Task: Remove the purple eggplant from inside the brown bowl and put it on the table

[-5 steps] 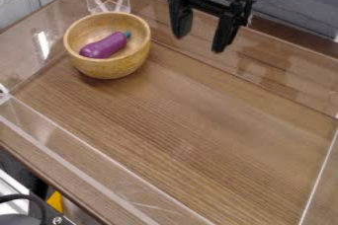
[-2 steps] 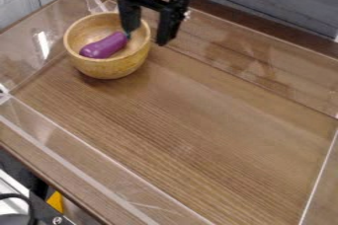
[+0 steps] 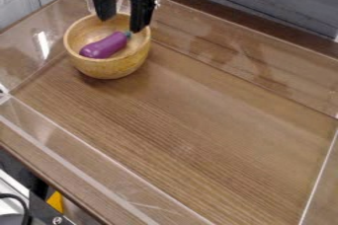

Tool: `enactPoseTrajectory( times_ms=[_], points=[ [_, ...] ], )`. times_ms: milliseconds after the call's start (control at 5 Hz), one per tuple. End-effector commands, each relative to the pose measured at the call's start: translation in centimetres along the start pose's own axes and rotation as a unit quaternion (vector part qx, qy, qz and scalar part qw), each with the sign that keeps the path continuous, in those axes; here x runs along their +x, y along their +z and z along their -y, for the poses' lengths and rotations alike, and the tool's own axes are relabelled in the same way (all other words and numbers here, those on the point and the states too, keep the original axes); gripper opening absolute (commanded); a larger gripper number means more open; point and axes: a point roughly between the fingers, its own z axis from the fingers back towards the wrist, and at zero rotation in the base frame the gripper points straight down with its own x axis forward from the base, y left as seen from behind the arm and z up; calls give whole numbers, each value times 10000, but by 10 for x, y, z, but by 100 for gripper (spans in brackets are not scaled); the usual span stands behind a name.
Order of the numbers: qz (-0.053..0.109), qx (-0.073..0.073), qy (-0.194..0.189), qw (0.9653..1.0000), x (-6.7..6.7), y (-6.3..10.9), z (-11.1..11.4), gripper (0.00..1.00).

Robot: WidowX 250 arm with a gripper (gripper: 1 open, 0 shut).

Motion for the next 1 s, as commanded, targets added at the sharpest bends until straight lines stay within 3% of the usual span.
enactPoseTrajectory(
  times_ms=[0,800],
  points=[
    [283,131,15,9995,9,10,-14,100],
    [311,122,-89,9994,17,-7,-36,100]
  ],
)
